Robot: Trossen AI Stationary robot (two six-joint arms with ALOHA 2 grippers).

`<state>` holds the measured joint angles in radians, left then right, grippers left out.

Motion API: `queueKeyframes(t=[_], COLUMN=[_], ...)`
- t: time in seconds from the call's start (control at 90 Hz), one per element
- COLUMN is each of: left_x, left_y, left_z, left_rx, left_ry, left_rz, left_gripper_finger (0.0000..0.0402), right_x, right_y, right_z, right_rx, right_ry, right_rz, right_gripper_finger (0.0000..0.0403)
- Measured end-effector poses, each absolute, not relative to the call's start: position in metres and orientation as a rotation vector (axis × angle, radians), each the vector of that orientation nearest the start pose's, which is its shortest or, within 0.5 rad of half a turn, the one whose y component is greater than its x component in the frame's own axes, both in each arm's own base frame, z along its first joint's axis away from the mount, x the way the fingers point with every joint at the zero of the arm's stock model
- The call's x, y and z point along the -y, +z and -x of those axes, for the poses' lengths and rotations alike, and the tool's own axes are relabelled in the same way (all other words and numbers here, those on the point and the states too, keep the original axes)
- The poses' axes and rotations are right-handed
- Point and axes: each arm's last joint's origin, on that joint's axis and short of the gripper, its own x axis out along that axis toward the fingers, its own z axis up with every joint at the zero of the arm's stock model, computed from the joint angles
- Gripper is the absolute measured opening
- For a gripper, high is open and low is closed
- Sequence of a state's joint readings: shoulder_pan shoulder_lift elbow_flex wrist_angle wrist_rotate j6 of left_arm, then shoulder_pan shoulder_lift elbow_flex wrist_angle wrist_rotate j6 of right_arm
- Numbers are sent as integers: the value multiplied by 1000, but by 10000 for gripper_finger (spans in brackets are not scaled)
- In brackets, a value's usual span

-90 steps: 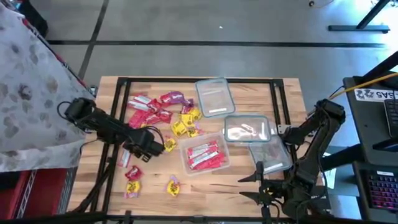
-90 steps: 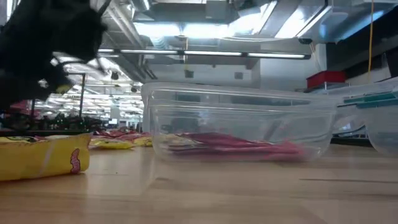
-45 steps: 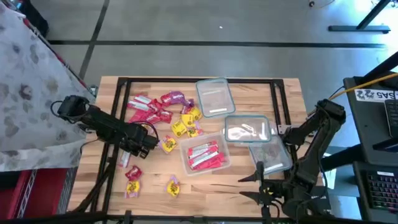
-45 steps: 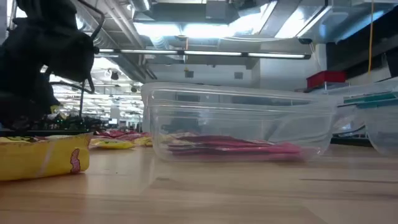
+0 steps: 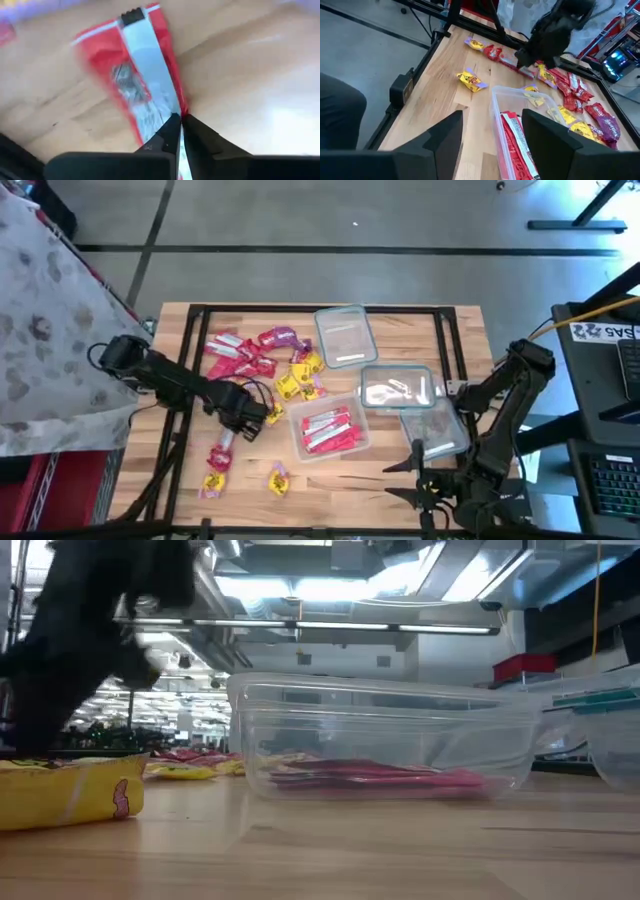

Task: Sort candy
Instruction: Put the pink candy into the top rectangular transparent food container

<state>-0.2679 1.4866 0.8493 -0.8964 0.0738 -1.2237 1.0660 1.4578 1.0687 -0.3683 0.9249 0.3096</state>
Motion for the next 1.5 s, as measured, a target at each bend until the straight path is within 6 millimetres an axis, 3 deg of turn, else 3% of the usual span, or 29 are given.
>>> queueKeyframes(t=[0.244,0.367,0.533,0.744,0.911,1.056,1.222,1.444,1.5], left_x=[81,83,80,76,72,68,65,69,70], left_y=[269,293,273,218,173,145,134,145,154], left_z=[-276,-284,-267,-238,-224,-213,-206,-217,-222], left_rx=[-1054,-940,-1147,-1399,-1416,-1393,-1372,-1369,-1368], left_ry=[491,445,527,674,723,744,775,711,704], left_rz=[657,598,586,655,725,766,805,774,757], left_gripper_finger=[0,0,18,102,169,189,158,26,11], right_x=[-253,-253,-253,-253,-253,-253,-253,-253,-253], right_y=[270,270,270,270,270,270,270,270,270], right_z=[-166,-166,-166,-166,-166,-166,-166,-166,-166], right_rx=[-422,-419,-419,-426,-426,-423,-422,-421,-421], right_ry=[66,61,66,74,73,65,68,67,67], right_rz=[336,335,325,308,305,312,326,326,326], right_gripper_finger=[193,193,193,193,193,193,193,193,193])
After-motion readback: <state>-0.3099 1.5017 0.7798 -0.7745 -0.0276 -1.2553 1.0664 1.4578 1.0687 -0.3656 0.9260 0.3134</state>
